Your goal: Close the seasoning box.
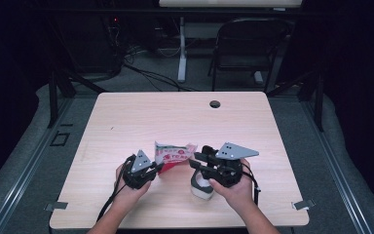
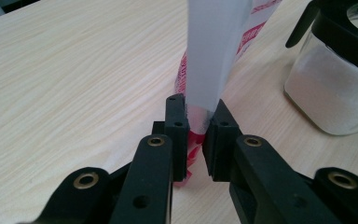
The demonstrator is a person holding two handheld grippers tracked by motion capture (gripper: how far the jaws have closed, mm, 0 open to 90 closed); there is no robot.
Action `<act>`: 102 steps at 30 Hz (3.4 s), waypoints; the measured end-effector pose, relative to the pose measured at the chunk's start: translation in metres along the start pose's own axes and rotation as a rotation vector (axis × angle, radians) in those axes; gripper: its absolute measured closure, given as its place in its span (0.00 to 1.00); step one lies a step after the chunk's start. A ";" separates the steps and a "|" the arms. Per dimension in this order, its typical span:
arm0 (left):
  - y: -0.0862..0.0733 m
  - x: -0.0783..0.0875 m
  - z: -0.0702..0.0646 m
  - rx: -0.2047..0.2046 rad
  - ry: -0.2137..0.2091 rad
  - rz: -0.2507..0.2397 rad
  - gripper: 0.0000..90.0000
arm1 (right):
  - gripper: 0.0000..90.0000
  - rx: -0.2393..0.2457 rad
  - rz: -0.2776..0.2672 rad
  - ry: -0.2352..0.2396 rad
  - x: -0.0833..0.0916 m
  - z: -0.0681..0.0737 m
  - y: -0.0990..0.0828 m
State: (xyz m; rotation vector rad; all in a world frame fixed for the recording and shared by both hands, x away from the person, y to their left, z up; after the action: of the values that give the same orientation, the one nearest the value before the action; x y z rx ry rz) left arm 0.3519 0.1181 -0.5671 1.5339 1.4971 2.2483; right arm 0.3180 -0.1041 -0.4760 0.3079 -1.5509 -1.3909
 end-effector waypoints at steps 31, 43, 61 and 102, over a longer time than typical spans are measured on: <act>-0.004 0.008 0.021 0.083 0.030 -0.037 0.91 | 0.73 -0.048 0.000 -0.004 0.006 -0.010 -0.015; -0.007 0.017 0.035 0.131 0.064 -0.060 0.92 | 0.73 -0.055 -0.007 -0.005 0.007 -0.011 -0.016; -0.015 0.043 0.070 0.213 0.220 -0.092 0.95 | 0.72 -0.074 -0.002 -0.009 0.005 -0.016 -0.021; -0.026 0.030 0.073 0.241 0.205 -0.041 0.68 | 0.72 -0.082 -0.003 -0.011 0.006 -0.017 -0.025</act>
State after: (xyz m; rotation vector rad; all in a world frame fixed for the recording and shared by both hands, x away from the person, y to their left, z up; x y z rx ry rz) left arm 0.3775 0.1968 -0.5614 1.3405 1.8981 2.3347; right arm 0.3182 -0.1265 -0.4971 0.2527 -1.4979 -1.4566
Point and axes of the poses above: each handheld gripper's, and its own axes: x roughly backward along the jaws, y roughly out of its top, z roughly to its left, the point moved 5 cm from there along -x, roughly forward along the jaws, and after that the axes turned 10 degrees about z, right-handed, at the moved point
